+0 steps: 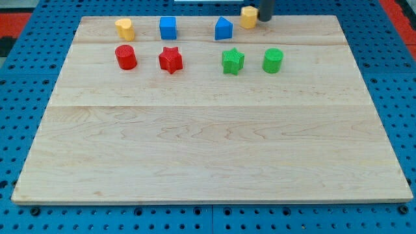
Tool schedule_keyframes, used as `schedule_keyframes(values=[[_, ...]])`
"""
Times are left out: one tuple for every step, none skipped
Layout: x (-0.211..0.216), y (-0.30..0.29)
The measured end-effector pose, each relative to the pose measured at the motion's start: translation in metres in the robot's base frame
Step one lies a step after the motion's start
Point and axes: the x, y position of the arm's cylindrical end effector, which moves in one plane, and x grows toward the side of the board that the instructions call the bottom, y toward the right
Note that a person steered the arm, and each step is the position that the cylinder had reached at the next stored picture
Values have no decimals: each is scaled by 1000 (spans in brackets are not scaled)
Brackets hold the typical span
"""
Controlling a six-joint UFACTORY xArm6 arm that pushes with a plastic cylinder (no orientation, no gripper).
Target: Place the blue triangle diagonally to the red star
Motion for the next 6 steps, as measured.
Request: schedule_keyframes(values=[[1, -18], [2, -57], [2, -102], [1, -49], [19, -12], [33, -66]])
